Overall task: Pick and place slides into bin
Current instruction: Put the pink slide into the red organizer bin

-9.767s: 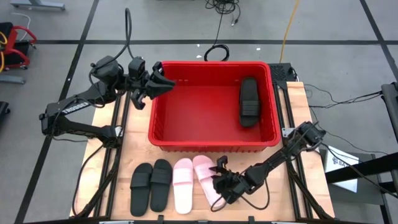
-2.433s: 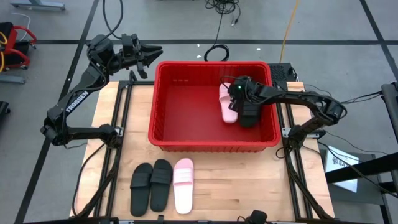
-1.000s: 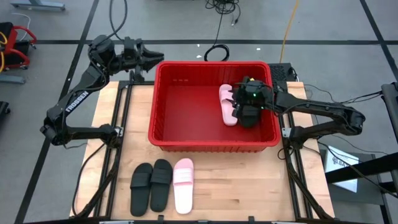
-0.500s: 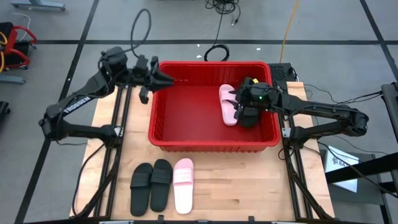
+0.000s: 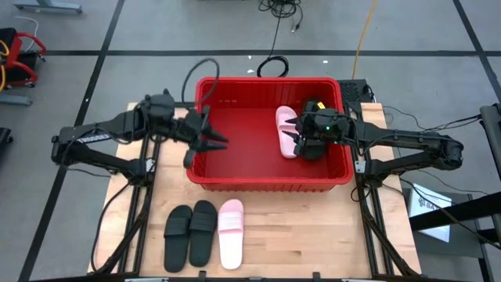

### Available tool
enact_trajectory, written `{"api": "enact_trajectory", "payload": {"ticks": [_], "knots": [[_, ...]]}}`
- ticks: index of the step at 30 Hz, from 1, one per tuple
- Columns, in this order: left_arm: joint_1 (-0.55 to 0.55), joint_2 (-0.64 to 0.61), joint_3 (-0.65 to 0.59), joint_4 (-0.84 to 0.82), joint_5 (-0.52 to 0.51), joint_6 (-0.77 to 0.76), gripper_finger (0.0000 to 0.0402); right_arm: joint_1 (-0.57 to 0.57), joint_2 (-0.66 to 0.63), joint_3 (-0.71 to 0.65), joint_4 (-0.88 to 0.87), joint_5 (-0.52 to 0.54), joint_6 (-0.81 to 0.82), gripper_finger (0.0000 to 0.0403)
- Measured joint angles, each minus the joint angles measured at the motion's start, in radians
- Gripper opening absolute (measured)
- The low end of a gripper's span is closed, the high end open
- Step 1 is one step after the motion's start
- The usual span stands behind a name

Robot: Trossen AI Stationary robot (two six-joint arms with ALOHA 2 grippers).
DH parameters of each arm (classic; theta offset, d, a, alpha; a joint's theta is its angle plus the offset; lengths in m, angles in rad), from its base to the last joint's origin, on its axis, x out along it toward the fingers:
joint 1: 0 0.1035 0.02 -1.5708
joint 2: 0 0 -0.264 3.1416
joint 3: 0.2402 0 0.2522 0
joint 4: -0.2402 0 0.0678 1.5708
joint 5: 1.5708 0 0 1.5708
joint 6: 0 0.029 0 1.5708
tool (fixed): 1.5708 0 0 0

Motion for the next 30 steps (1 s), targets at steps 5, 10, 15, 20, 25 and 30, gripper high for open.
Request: {"api": "enact_trajectory", "payload": {"ticks": [5,10,15,20,25,30], "knots": [[-0.158,0.000,0.000,-0.038,-0.228,0.026,0.0086,0.003,0.000,0.000,0.000,0.000,0.000,0.0160],[-0.318,0.000,0.000,-0.104,-0.466,0.041,0.0086,0.003,0.000,0.000,0.000,0.000,0.000,0.0160],[-0.473,0.019,0.000,-0.117,-0.675,0.049,0.0086,0.003,0.000,0.000,0.000,0.000,-0.001,0.0159],[-0.590,0.069,0.000,-0.116,-0.866,0.087,0.0086,0.003,0.000,-0.001,0.004,0.000,-0.001,0.0156],[-0.666,0.155,0.001,-0.124,-0.994,0.124,0.0086,0.003,0.000,-0.001,0.005,0.000,-0.003,0.0155],[-0.710,0.249,0.001,-0.163,-1.139,0.134,0.0086,0.003,0.000,-0.001,0.007,0.000,-0.018,0.0155]]}}
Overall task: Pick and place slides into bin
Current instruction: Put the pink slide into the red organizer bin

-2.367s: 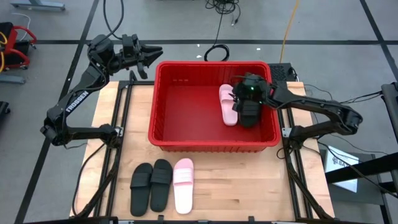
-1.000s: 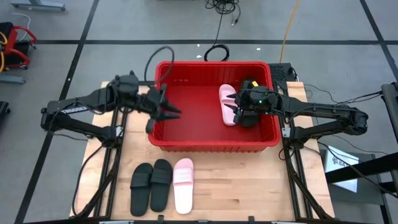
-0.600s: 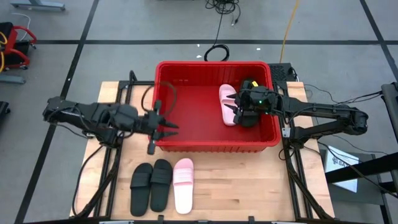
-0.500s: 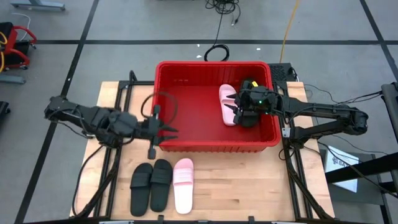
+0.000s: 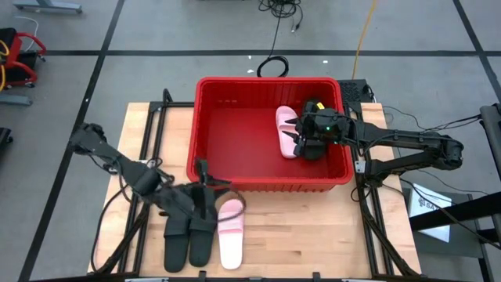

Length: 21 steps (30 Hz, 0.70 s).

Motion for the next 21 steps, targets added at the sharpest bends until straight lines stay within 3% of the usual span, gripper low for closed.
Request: {"api": "enact_trajectory", "payload": {"ticks": [9,17,21], "knots": [[-0.065,0.070,-0.001,-0.007,-0.035,-0.017,0.0098,0.000,0.000,0.000,0.000,0.000,-0.016,0.0155],[-0.126,0.089,-0.001,-0.012,-0.041,-0.148,0.0200,0.000,0.000,0.000,0.000,0.000,-0.016,0.0155],[-0.154,0.137,0.001,-0.014,-0.006,-0.212,0.0230,0.000,0.000,0.000,0.000,0.000,-0.012,0.0155]]}}
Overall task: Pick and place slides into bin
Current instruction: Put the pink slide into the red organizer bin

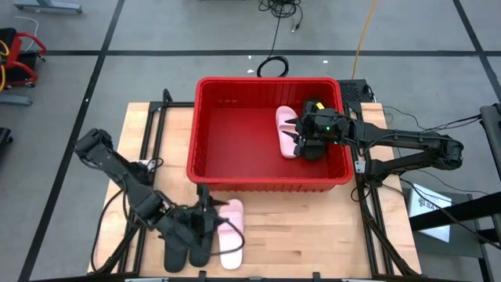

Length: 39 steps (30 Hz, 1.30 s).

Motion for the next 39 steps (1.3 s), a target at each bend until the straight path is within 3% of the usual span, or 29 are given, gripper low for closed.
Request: {"api": "enact_trajectory", "payload": {"ticks": [8,29,39], "knots": [[-0.027,0.166,-0.002,-0.019,0.022,-0.076,0.0234,0.000,0.000,0.000,0.000,-0.003,0.022,0.0155],[-0.032,0.344,-0.001,-0.012,0.209,-0.345,0.0234,0.000,0.000,0.000,-0.008,-0.004,0.049,0.0155],[-0.012,0.382,-0.001,-0.033,0.142,-0.350,0.0234,0.000,0.000,-0.001,-0.007,-0.007,0.064,0.0155]]}}
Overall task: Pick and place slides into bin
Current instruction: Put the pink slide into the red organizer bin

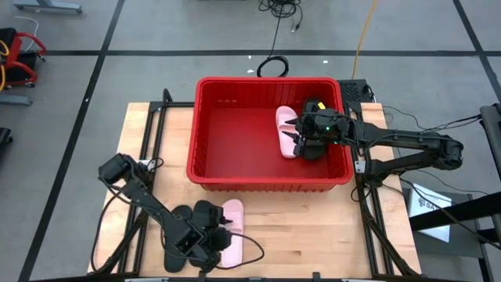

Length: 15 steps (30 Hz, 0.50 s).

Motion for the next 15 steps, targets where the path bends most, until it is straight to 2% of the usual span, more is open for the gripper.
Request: {"api": "enact_trajectory", "payload": {"ticks": [15], "knots": [[0.047,0.000,0.000,-0.044,0.009,0.040,0.0234,0.000,0.000,-0.097,0.098,0.000,-0.005,0.0155]]}}
